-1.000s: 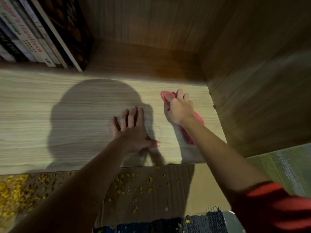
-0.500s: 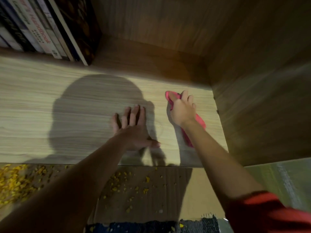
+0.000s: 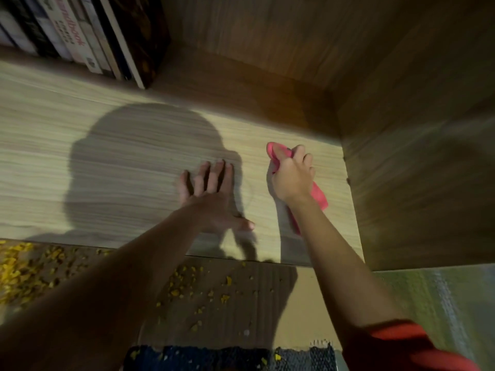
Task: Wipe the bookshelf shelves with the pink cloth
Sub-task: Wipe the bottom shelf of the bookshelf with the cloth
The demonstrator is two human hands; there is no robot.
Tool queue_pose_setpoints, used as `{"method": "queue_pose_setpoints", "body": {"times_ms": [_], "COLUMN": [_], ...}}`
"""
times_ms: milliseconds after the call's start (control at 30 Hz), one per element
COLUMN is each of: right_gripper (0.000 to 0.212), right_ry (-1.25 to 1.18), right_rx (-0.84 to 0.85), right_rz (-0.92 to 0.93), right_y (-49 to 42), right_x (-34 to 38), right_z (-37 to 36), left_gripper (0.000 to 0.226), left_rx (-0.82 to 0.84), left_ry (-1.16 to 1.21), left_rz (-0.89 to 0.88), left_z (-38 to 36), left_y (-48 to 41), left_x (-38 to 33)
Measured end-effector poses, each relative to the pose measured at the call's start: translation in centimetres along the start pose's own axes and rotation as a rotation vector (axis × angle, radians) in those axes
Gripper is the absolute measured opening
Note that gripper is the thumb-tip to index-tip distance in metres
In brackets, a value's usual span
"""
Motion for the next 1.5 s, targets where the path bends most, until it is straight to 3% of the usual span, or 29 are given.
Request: {"method": "queue_pose_setpoints", "body": {"times_ms": [200, 433, 533, 733, 967, 1167, 1367, 1500], "right_gripper": [0.056, 0.039, 0.037, 0.050, 0.040, 0.047, 0.040, 0.042], "right_ry": [-0.012, -0.020, -0.025, -0.026, -0.002, -0.028, -0.006, -0.037], "right_rx": [-0.069, 0.069, 0.045, -0.058, 0.060, -0.055, 0.032, 0.005], "right_rz": [0.395, 0.011, 0.052, 0.371, 0.008, 0.248, -0.011, 0.105], "right_y": [7.8, -1.3, 0.6, 6.4, -0.3, 3.9, -0.4, 2.2], "right_x": [2.9, -0.5, 0.7, 2.2, -0.1, 1.6, -0.3, 1.3], "right_z": [-0.1, -0.2, -0.2, 0.0, -0.3, 0.1, -0.4, -0.2], "left_gripper": [0.125, 0.127, 0.127, 0.127, 0.126, 0.126, 0.125, 0.126], "left_rx": [-0.007, -0.009, -0.004, -0.013, -0.018, -0.009, -0.031, -0.015], "left_ry": [0.006, -0.004, -0.009, -0.002, -0.024, -0.011, -0.035, -0.011], "left_rz": [-0.001, -0.007, 0.003, -0.011, -0.011, -0.010, -0.013, -0.020], "left_z": [-0.1, -0.2, -0.2, -0.3, -0.1, -0.2, 0.0, -0.2], "left_y": [-0.4, -0.3, -0.4, -0.5, -0.3, -0.4, -0.3, -0.3], "left_x": [0.1, 0.1, 0.1, 0.0, 0.0, 0.1, 0.0, 0.0]}}
Point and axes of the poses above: each hand's wrist, its own y-axis away from the middle knuckle, its own z-axis out of the back of the hand, x = y × z, the point moved 9 cm from there along -y, towards the middle knuckle, and after that the axes turned 3 degrees about z, right-handed, at the moved point
